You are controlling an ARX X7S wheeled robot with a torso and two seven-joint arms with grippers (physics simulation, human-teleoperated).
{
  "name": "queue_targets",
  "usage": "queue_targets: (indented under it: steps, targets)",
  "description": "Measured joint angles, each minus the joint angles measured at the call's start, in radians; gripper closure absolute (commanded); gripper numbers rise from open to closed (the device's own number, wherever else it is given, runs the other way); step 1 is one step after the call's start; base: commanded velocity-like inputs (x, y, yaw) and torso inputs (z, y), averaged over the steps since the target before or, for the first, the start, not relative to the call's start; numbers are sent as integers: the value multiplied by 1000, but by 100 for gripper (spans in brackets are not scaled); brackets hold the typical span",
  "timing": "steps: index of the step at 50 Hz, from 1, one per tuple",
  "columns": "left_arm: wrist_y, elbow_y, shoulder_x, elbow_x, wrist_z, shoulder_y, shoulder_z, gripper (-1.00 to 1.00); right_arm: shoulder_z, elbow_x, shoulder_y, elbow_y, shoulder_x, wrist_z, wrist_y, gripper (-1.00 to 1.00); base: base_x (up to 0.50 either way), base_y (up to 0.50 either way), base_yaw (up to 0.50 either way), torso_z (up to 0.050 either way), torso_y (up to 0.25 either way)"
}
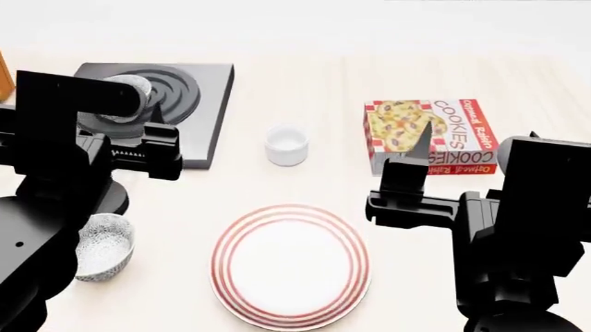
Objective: Pick the akita bowl on the stove and place it on the plate.
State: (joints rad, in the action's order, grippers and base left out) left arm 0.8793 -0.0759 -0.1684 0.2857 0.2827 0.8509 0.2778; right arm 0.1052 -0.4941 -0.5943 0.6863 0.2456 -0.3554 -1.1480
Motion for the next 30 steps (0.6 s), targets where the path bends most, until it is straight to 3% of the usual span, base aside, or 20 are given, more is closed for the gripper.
queue_targets:
  steps: [30]
  targets:
    - [2, 5, -12, 17, 11, 10, 12, -100, -3, -18, 0, -1, 7, -14, 4, -100, 262, 0, 0, 0, 1]
